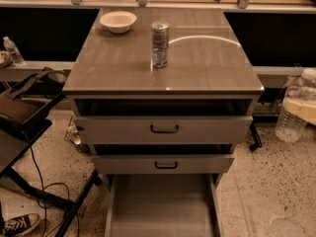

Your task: Place water bottle into bottom drawer

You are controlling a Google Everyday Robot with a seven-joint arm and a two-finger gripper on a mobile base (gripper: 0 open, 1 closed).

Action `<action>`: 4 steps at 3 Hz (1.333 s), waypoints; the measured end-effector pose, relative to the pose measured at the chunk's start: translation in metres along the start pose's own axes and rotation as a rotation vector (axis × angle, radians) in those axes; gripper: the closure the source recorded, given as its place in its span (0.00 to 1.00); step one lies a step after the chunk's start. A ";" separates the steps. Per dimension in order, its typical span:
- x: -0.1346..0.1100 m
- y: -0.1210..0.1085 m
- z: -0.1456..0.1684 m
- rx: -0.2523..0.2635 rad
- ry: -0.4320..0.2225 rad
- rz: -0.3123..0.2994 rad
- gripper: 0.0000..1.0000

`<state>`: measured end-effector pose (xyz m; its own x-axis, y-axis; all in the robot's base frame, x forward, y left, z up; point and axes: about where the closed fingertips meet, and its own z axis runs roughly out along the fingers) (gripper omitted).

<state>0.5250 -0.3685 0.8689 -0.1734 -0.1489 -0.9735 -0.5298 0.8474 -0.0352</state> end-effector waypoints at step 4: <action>0.207 0.130 -0.010 -0.459 -0.045 -0.165 1.00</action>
Offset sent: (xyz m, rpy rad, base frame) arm -0.1101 0.0234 -0.1882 0.0350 0.0644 0.3382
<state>0.4122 -0.2943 0.6649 -0.0252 -0.2314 -0.9725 -0.8604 0.5003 -0.0967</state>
